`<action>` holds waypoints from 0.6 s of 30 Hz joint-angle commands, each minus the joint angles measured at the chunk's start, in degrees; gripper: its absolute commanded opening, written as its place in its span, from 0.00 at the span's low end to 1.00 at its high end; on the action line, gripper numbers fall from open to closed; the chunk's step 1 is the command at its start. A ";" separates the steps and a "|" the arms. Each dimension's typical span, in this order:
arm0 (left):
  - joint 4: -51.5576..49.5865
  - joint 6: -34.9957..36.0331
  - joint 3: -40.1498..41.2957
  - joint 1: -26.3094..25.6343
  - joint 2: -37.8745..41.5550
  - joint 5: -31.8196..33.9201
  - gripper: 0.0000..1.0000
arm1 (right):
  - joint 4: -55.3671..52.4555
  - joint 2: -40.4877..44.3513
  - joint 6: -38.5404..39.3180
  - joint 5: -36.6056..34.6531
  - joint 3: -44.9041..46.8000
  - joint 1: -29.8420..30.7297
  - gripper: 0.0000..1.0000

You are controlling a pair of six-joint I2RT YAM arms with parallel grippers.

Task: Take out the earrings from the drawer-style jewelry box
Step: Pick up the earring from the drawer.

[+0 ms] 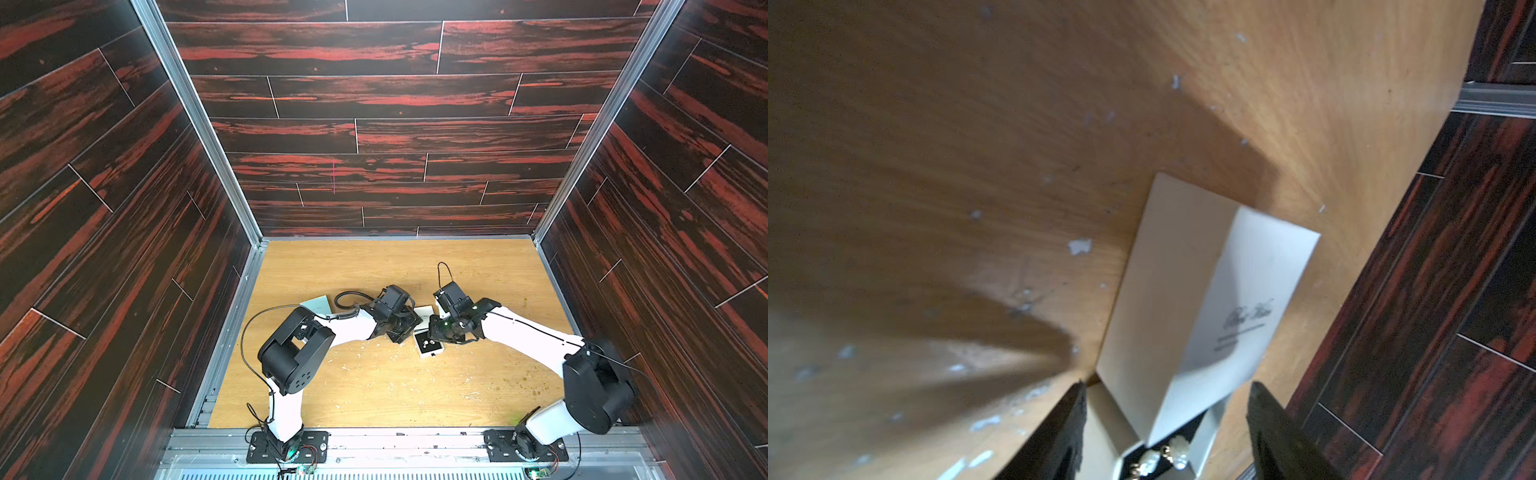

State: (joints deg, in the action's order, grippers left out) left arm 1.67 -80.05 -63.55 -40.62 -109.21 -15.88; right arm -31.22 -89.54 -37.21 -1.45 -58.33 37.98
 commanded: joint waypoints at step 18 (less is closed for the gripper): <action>4.08 -3.01 -0.34 -0.32 -2.35 -1.09 0.50 | -1.42 -4.61 2.07 -1.48 1.03 0.18 0.25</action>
State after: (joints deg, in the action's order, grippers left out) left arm 6.02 -83.02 -63.59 -40.69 -111.61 -16.80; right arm -32.08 -92.99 -35.90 -2.28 -57.54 37.98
